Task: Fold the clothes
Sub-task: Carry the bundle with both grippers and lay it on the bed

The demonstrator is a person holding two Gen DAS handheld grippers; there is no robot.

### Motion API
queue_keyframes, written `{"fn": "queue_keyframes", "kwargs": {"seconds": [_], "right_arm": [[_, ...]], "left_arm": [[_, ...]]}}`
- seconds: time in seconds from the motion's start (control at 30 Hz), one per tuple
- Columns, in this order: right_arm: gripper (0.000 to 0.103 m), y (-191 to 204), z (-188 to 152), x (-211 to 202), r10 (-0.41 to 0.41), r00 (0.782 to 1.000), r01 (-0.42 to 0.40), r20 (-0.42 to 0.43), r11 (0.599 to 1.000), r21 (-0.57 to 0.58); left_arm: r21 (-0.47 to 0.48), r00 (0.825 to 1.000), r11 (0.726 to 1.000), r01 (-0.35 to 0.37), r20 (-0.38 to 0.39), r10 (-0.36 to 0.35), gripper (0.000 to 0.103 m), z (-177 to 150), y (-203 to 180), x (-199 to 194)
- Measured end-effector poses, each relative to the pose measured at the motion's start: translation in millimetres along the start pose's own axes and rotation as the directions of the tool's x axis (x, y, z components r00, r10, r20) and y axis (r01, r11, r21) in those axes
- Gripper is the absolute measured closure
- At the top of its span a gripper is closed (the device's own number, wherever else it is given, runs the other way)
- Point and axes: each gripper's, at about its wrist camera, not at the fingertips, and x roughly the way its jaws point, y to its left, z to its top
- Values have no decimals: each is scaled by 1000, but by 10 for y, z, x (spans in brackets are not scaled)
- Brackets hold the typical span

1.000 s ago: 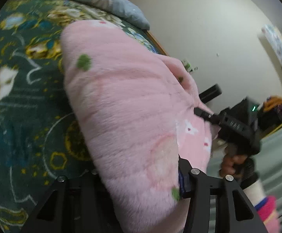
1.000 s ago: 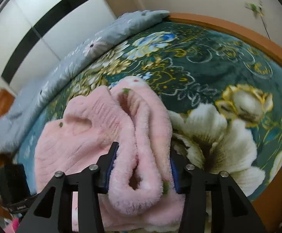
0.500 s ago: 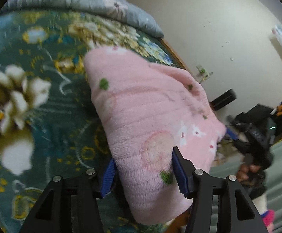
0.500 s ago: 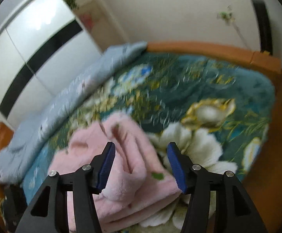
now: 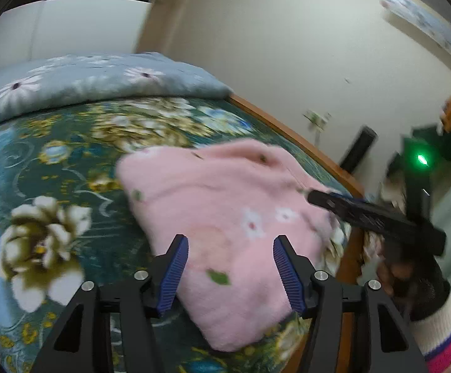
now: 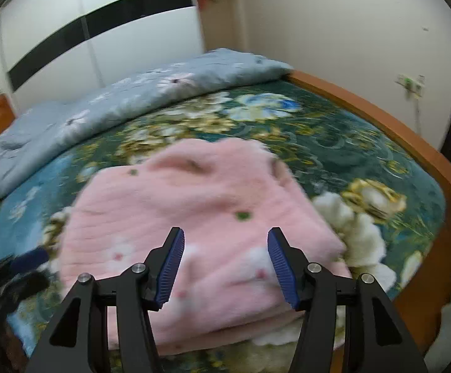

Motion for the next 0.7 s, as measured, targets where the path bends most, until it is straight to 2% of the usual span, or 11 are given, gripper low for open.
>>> {"fn": "queue_keyframes", "kwargs": {"seconds": [0.1, 0.27, 0.5, 0.7], "right_arm": [[46, -185, -81, 70, -6, 1000, 7, -8, 997, 72], [45, -170, -172, 70, -30, 1000, 29, 7, 996, 86], [41, -151, -299, 71, -63, 998, 59, 29, 993, 106], [41, 7, -492, -122, -43, 997, 33, 66, 989, 145]], "left_arm": [[32, 997, 999, 18, -73, -16, 39, -86, -30, 170], [43, 988, 999, 30, -153, -23, 36, -189, 65, 410], [-8, 988, 998, 67, -136, -68, 36, -131, 132, 359], [-20, 992, 999, 43, -116, -45, 36, -181, 107, 300]]}}
